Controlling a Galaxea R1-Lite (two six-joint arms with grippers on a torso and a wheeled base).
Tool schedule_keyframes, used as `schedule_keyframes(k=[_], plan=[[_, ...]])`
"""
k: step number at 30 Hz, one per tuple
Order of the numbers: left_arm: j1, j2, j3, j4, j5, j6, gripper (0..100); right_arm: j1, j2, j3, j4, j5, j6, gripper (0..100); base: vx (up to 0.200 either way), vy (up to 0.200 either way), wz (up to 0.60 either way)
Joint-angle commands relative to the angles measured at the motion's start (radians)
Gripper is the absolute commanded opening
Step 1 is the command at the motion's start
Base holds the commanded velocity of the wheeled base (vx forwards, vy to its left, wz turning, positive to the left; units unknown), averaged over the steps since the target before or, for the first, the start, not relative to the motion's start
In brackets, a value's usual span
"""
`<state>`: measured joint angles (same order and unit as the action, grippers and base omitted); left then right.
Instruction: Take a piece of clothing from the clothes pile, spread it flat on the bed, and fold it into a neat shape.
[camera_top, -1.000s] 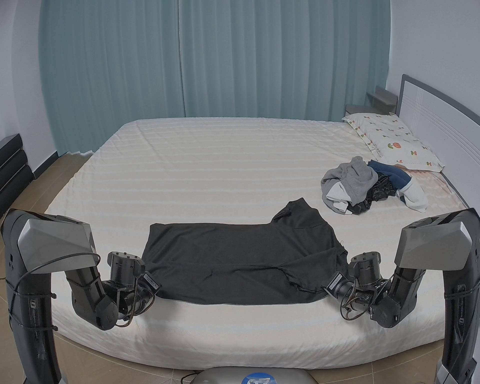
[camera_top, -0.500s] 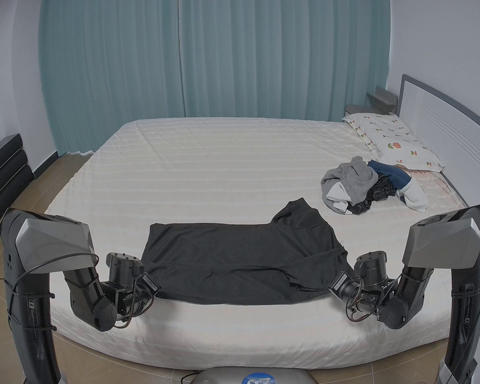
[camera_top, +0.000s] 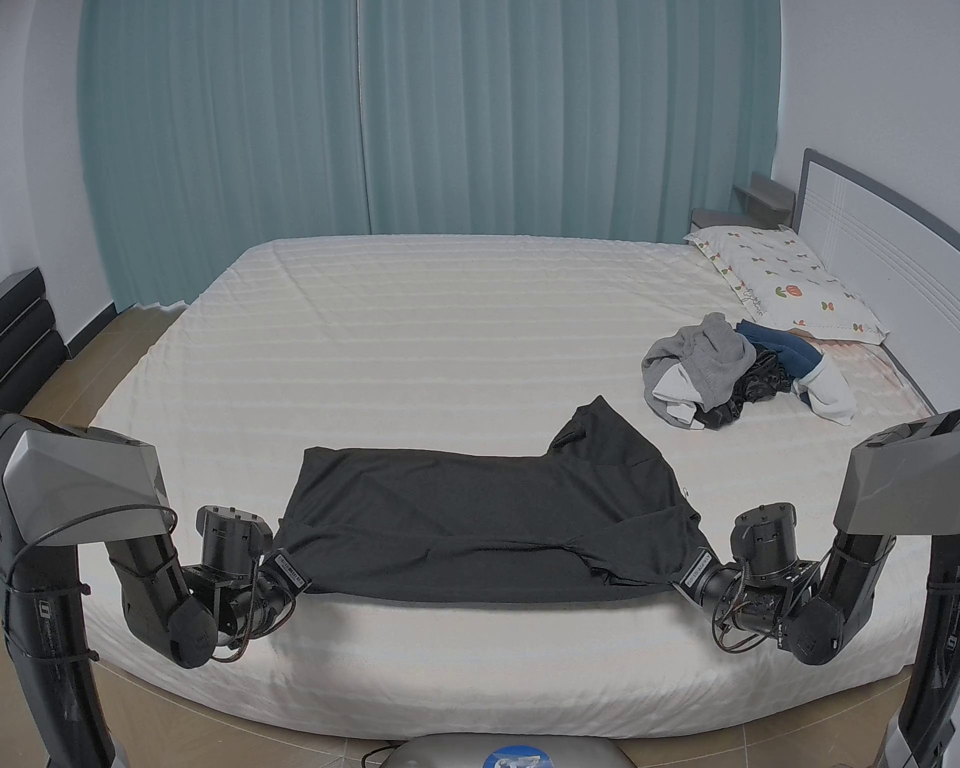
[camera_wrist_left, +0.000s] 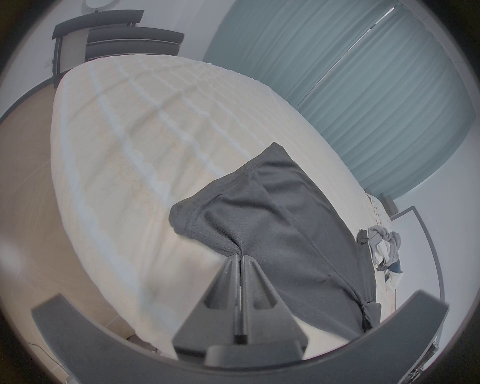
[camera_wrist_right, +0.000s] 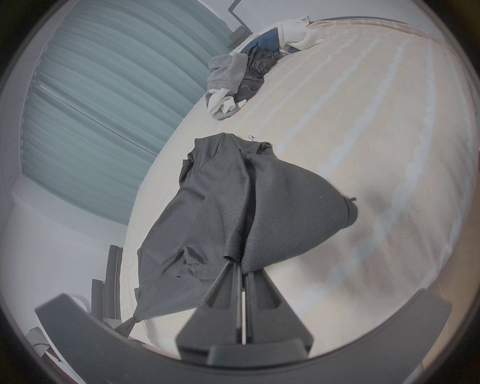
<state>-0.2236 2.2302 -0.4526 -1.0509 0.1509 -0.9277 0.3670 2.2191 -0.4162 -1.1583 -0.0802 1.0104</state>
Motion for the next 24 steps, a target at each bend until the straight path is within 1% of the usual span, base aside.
schedule_keyframes(k=[1,4,8,11,19,24], plan=[[-0.002,-0.026,0.04,0.0,-0.001,0.023,0,0.003,-0.016,0.043,0.0,0.0,-0.015,0,0.0,0.0,0.0],[-0.003,-0.029,0.057,0.0,-0.001,0.047,0,0.007,-0.021,0.066,0.0,0.002,-0.035,0,0.0,0.0,0.0],[-0.01,-0.029,0.104,0.0,0.001,0.115,0,0.023,-0.013,0.097,-0.001,0.005,-0.059,0,0.0,0.0,0.0],[-0.014,-0.035,0.14,0.002,-0.004,0.148,0,0.023,-0.01,0.111,0.0,0.005,-0.082,0,0.0,0.0,0.0],[-0.028,-0.027,0.167,0.012,-0.004,0.161,0,0.023,-0.009,0.146,0.0,0.025,-0.116,0,0.0,0.0,0.0],[-0.031,-0.02,0.173,0.012,-0.007,0.187,0,0.023,0.014,0.148,0.0,0.025,-0.133,0,0.0,0.0,0.0]])
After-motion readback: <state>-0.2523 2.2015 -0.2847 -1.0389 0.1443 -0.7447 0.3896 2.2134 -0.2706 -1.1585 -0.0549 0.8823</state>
